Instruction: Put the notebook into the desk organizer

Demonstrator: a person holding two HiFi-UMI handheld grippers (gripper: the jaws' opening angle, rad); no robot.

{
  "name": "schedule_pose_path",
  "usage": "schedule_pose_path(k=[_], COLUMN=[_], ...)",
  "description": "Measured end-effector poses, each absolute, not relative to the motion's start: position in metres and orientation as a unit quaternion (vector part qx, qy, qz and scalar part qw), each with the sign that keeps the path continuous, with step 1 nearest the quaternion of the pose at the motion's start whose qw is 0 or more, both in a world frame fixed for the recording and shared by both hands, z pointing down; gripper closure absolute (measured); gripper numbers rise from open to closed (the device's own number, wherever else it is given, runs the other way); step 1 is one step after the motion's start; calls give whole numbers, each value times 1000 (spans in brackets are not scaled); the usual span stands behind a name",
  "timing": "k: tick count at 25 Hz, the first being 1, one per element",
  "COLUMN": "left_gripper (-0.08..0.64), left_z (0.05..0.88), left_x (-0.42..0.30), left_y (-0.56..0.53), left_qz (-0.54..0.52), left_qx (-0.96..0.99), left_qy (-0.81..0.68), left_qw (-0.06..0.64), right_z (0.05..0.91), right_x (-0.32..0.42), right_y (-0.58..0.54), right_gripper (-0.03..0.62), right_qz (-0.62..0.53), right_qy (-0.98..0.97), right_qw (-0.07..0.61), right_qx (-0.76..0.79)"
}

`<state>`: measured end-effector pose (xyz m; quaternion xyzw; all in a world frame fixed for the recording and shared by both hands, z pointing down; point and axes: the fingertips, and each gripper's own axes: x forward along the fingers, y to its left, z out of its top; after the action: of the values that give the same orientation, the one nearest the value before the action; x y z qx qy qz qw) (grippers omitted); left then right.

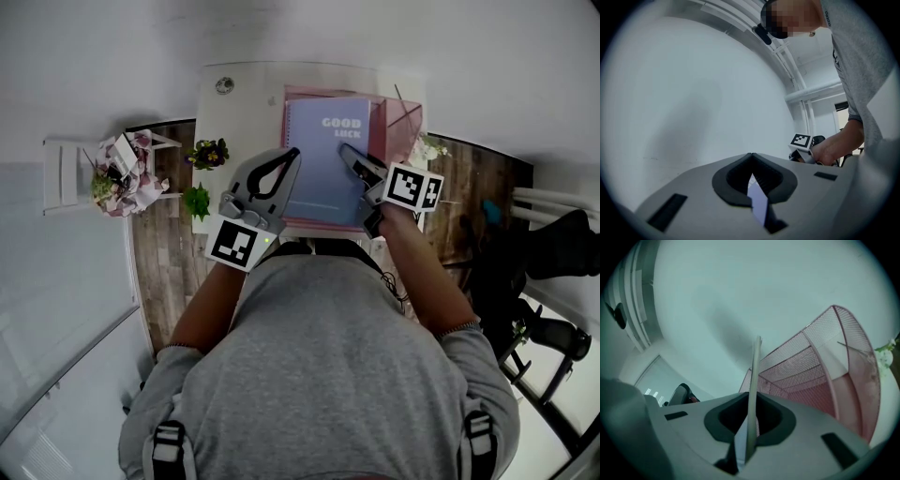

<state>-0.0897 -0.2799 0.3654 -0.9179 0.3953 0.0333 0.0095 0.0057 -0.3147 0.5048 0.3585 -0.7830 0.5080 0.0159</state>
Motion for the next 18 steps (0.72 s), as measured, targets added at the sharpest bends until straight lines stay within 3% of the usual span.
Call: schedule_pose_path(k=[10, 18], left_gripper=[540, 540], left_z=[363, 365], left_x=[-94, -95], left_y=[-277, -273], left_qz=[37, 41], left_qx=[-918, -921], left_qy=[394, 387], left_qw=[10, 6], right_z=[514, 519], right_x=[2, 3], right_y=[-316, -317], right_gripper=[503, 496], right_qz=[420, 302], right_qy=[-811, -822], right_qw=[98, 186], right_qx=[396, 446])
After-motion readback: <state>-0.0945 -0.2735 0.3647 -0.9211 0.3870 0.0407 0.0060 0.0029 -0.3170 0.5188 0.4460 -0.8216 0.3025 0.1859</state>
